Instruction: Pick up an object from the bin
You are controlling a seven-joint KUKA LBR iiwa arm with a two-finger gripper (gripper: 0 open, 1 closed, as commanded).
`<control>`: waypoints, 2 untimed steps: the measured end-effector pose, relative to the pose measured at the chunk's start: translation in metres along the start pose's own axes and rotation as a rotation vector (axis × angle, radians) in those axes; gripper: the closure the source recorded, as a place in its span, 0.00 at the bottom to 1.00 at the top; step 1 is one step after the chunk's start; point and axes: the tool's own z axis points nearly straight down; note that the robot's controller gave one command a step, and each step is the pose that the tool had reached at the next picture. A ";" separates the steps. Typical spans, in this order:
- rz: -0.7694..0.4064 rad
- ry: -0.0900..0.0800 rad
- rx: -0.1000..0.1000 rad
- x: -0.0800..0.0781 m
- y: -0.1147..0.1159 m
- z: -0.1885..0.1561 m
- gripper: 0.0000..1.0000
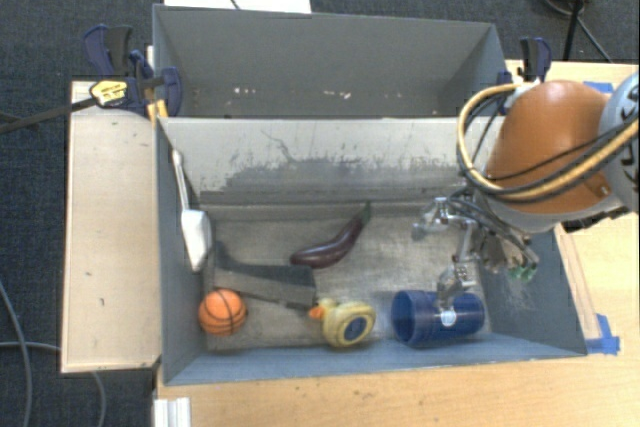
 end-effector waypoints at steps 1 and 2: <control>-0.098 0.013 -0.002 -0.011 0.034 0.050 0.00; -0.187 0.001 -0.003 -0.024 0.051 0.062 0.00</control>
Offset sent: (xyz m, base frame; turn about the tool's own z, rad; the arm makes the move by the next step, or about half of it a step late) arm 0.0249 0.0613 -0.0875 -0.2344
